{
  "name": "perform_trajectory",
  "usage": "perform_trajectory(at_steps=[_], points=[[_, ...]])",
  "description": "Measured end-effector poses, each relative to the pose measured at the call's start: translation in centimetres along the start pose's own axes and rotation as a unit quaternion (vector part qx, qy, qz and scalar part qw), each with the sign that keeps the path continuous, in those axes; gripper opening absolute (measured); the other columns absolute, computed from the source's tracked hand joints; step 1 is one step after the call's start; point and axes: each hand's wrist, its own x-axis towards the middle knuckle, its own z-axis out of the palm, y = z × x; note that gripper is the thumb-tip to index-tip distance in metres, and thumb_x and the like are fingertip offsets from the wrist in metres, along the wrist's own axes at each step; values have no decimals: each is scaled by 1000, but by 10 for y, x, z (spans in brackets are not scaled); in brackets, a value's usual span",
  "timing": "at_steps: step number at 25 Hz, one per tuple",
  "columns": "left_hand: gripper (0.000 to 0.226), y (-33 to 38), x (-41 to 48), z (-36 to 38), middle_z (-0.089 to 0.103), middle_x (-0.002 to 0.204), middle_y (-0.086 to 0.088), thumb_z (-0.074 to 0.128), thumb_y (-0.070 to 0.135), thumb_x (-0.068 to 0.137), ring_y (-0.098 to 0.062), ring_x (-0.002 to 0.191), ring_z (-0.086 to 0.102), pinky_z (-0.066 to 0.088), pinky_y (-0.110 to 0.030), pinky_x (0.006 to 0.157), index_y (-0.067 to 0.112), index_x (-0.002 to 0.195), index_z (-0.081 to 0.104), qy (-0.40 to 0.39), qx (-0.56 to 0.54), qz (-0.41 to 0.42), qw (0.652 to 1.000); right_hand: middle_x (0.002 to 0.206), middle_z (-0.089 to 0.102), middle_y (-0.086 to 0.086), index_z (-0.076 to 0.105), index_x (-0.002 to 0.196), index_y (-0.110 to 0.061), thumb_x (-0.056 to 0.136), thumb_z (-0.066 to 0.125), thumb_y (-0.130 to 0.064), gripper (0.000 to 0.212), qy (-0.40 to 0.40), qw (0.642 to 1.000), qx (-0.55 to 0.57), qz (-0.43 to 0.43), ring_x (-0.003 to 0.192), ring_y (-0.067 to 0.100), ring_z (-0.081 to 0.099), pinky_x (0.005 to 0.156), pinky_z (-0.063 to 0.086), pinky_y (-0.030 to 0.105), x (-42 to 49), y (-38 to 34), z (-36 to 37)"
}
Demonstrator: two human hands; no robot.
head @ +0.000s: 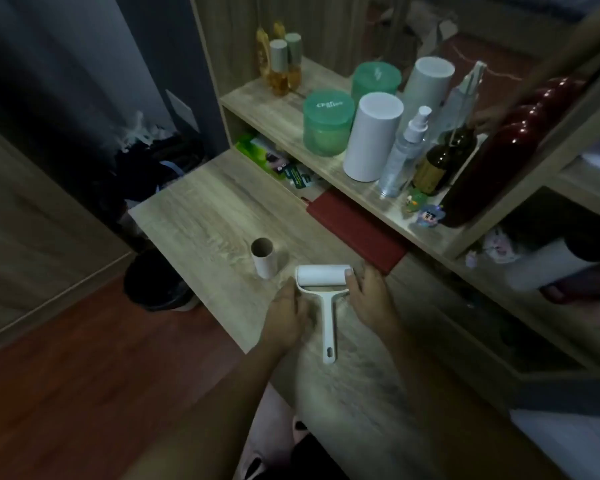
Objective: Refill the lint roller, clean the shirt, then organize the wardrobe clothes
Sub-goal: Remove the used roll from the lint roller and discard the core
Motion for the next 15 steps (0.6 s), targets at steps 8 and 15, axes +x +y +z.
perform_trajectory(at_steps=[8, 15], points=[[20, 12, 25, 11, 65, 96, -6, 45, 32, 93, -24, 90, 63, 52, -48, 84, 16, 98, 56, 77, -149, -190, 967, 124, 55, 17, 52, 125, -5, 93, 48, -32, 43, -78, 996, 40, 28, 111, 29, 53, 90, 41, 30, 10, 1, 1], [10, 39, -12, 1, 65, 95, 2, 59, 26, 91, -17, 82, 67, 56, -36, 71, 23, 96, 51, 95, -178, -96, 975, 105, 55, 6, 46, 125, -11, 96, 30, -48, 49, -126, 960, 165, 186, 87, 16, 54, 79, 41, 31, -14, -17, -9]])
